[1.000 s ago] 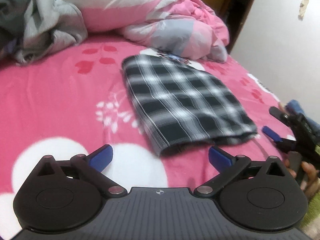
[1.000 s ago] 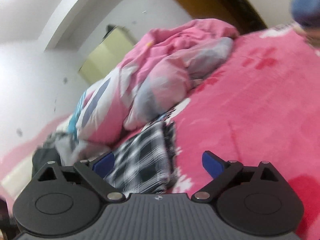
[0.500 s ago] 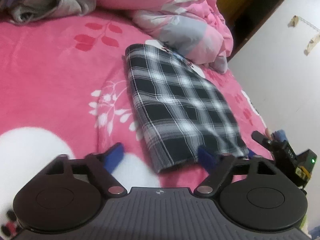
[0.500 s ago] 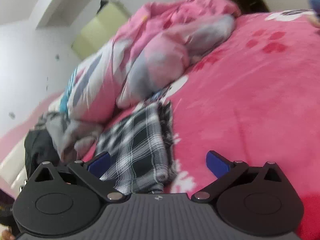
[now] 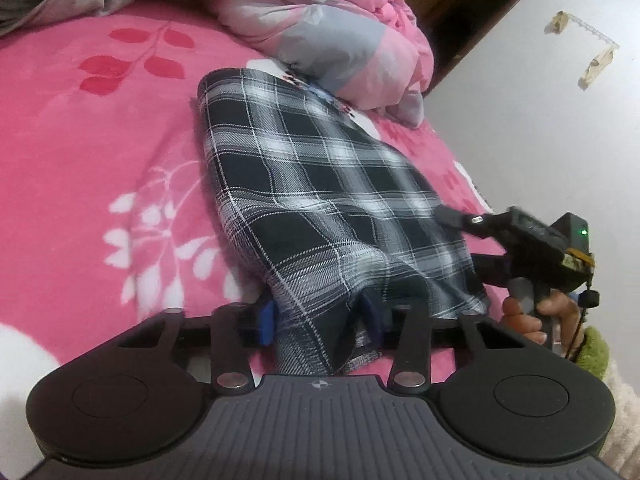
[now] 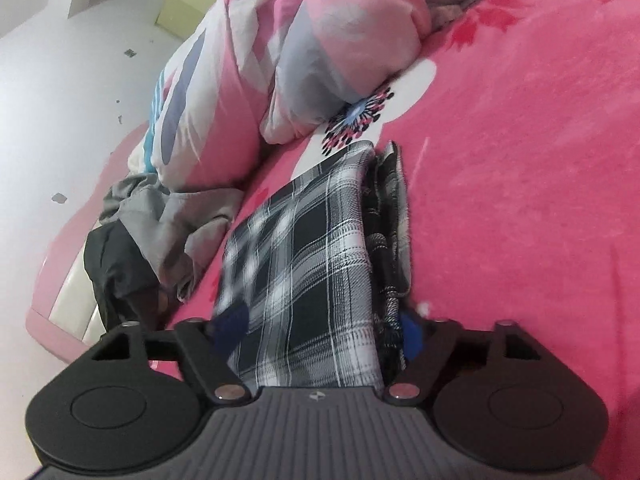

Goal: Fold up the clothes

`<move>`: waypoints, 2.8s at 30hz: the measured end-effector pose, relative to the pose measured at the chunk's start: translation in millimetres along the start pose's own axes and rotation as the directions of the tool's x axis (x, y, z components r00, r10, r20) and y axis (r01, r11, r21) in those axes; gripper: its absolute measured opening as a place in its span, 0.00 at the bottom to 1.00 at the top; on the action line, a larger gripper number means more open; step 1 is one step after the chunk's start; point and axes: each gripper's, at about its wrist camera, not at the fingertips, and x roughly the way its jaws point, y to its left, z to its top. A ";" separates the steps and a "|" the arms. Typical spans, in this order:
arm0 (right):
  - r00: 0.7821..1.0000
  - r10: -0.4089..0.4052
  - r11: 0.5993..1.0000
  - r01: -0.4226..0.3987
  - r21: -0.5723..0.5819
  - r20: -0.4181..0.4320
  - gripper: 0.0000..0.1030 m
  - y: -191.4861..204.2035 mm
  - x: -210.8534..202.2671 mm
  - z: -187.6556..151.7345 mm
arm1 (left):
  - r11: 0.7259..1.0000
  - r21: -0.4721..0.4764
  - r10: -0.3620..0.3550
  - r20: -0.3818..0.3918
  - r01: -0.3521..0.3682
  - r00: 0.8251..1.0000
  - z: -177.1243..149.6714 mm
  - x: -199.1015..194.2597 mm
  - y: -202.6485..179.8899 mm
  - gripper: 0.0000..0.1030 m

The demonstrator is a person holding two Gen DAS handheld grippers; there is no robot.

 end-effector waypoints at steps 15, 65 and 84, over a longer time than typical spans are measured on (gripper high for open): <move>0.998 0.053 0.989 -0.058 0.134 0.042 0.25 38.2 -53.8 -61.8 | 0.976 -0.061 -0.213 -0.038 0.210 0.976 -21.3 -81.0 4.1 0.11; 0.869 -0.423 0.676 0.491 -0.549 0.256 0.23 194.4 -25.0 -93.3 | 0.927 0.364 0.052 0.100 -0.086 0.994 -105.9 -96.8 -65.6 0.78; 0.949 -0.314 0.727 0.250 -0.639 0.014 0.22 230.2 84.2 -63.2 | 0.947 0.312 0.047 0.076 -0.069 0.996 -111.2 -99.3 -62.8 0.78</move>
